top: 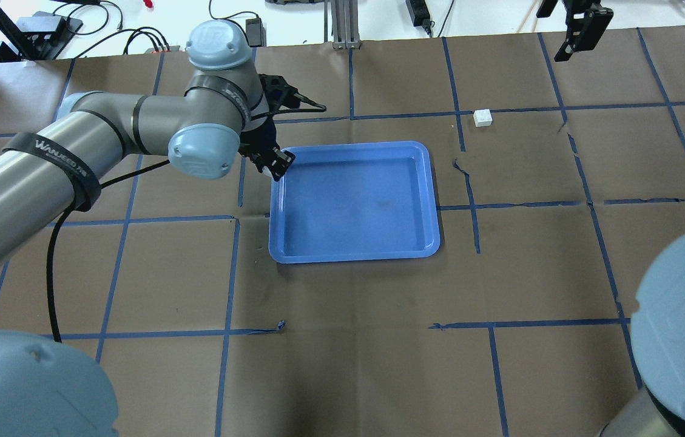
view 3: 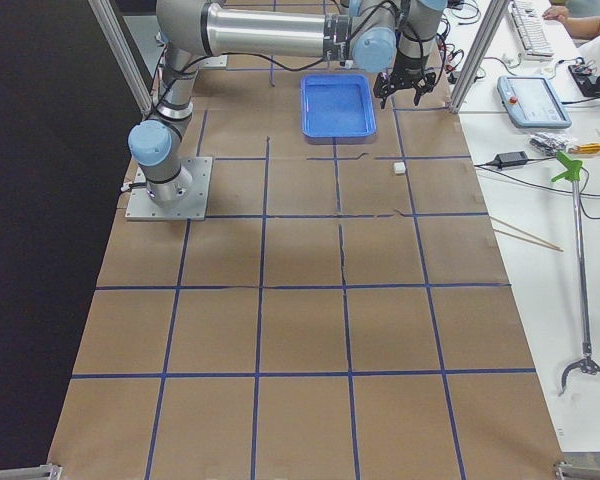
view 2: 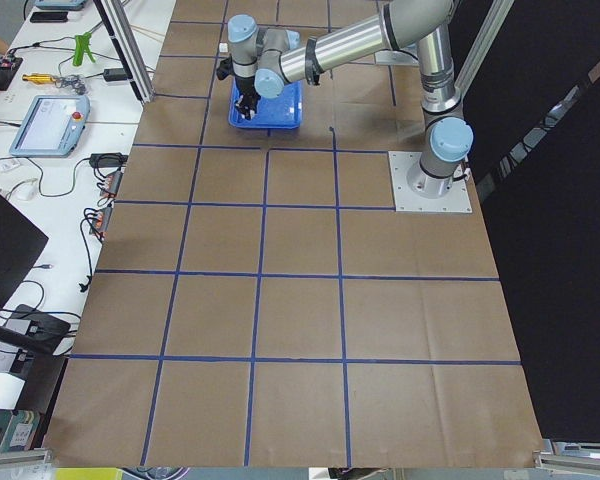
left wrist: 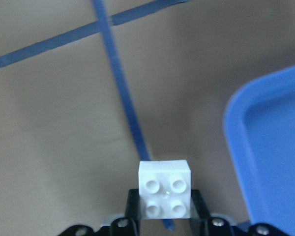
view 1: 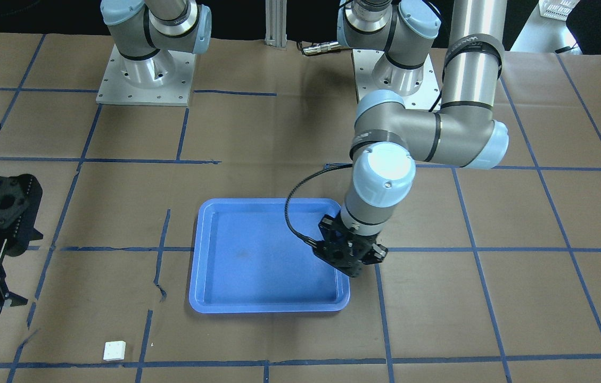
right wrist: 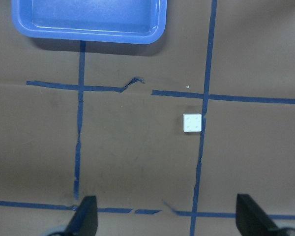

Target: Assemble white blocks and place on blue tray

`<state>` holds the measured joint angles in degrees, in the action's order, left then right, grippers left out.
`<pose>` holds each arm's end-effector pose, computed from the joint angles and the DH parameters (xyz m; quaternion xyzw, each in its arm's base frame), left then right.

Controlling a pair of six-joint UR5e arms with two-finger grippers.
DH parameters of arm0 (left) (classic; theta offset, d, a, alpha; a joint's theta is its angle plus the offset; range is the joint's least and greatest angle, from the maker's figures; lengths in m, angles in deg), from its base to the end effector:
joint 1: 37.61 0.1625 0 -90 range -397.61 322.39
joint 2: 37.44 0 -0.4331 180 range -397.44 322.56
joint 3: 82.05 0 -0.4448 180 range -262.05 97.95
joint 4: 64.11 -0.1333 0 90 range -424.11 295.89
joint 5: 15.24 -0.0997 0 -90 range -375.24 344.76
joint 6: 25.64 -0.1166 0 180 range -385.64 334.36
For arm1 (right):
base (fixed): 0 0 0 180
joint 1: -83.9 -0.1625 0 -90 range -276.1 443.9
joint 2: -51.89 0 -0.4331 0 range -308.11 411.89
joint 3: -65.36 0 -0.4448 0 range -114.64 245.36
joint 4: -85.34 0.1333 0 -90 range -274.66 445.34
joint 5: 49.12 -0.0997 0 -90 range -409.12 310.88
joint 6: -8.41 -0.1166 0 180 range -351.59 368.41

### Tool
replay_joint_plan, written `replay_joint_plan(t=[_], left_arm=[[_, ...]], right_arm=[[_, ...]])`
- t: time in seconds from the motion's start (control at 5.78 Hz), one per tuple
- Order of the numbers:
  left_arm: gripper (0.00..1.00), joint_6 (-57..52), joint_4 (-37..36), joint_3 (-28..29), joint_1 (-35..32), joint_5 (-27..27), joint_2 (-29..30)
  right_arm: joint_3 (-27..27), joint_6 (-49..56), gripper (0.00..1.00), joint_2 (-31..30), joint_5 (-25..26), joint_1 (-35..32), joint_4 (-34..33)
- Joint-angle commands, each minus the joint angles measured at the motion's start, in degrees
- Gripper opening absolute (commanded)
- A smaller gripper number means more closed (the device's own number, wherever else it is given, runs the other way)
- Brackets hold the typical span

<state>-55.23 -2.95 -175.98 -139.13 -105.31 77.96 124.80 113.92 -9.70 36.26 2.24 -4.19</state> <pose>-0.2647 -0.6321 0.2184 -0.3511 -0.9363 -0.0043 0.0001 0.0319 -0.7663 0.4469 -0.7496 0.6605 -0.0418 0.0097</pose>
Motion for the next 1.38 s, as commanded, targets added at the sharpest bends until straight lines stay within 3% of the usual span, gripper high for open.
replay_joint_plan(t=[0.0,0.17,0.52,0.86,1.21], left_arm=[[0.0,-23.88,0.54,-0.29,-6.48,-0.11,0.52],[0.0,-36.29,-1.9,-0.12,-7.12,-0.02,2.96],[0.0,-42.37,-2.45,-0.11,-9.05,-0.63,4.74],[0.0,-43.63,-3.33,-0.12,-9.06,-0.64,5.18],[0.0,-39.0,-6.49,-0.47,-9.06,-0.72,7.46]], right_arm=[[-5.72,1.28,1.0,8.12,-0.91,0.1,-0.12],[-5.82,1.36,1.0,11.29,-5.96,1.06,-0.82],[-4.86,1.89,1.0,17.71,-20.71,6.85,-0.65],[-4.77,11.77,1.0,21.24,-24.62,7.57,-0.82],[-4.77,17.15,1.0,23.7,-24.91,7.66,-0.82]])
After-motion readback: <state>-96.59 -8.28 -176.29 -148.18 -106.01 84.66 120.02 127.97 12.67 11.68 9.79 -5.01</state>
